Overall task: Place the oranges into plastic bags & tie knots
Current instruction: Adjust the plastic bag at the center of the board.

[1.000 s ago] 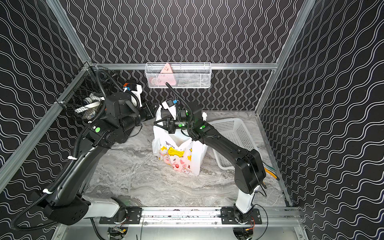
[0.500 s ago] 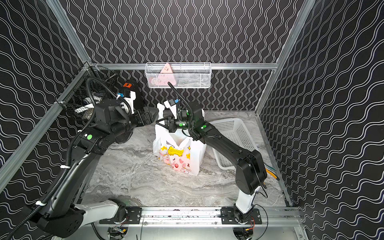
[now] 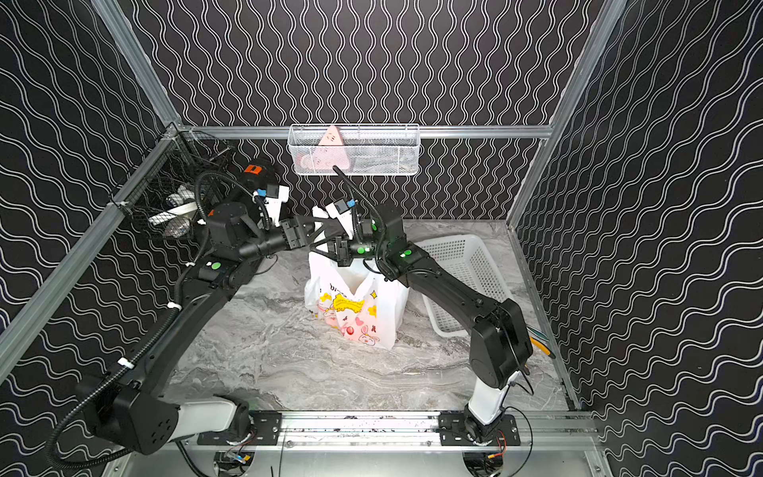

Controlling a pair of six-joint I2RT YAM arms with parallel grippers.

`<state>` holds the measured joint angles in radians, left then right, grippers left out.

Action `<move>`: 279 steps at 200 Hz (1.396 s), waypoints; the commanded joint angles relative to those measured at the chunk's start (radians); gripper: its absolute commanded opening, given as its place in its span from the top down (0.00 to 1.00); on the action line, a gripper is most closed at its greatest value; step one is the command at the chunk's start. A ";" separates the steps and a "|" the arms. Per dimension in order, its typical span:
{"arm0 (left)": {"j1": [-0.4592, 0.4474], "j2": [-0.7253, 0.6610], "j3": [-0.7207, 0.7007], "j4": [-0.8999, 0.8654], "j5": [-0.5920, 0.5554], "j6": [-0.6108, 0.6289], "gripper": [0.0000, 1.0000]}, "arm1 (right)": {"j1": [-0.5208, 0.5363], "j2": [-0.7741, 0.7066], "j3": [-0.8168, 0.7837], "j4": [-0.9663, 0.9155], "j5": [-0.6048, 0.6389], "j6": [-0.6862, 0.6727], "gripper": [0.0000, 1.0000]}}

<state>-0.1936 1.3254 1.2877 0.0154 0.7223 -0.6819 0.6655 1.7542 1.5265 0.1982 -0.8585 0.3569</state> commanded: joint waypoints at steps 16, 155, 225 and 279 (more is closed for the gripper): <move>0.004 0.010 -0.007 0.202 0.072 -0.089 0.74 | 0.000 -0.015 -0.010 0.036 -0.022 0.003 1.00; 0.003 -0.026 0.057 0.117 -0.103 -0.075 1.00 | 0.020 -0.011 -0.184 0.061 0.024 -0.043 0.92; 0.004 -0.008 0.077 0.100 -0.102 -0.075 1.00 | 0.020 0.001 -0.225 0.027 0.009 -0.093 1.00; 0.048 -0.059 -0.073 0.126 -0.040 -0.108 0.04 | 0.002 -0.020 -0.189 0.047 0.003 -0.048 1.00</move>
<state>-0.1696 1.2972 1.2755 0.0185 0.6498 -0.7605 0.6731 1.7416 1.3190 0.2920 -0.8246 0.2985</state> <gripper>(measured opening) 0.523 0.050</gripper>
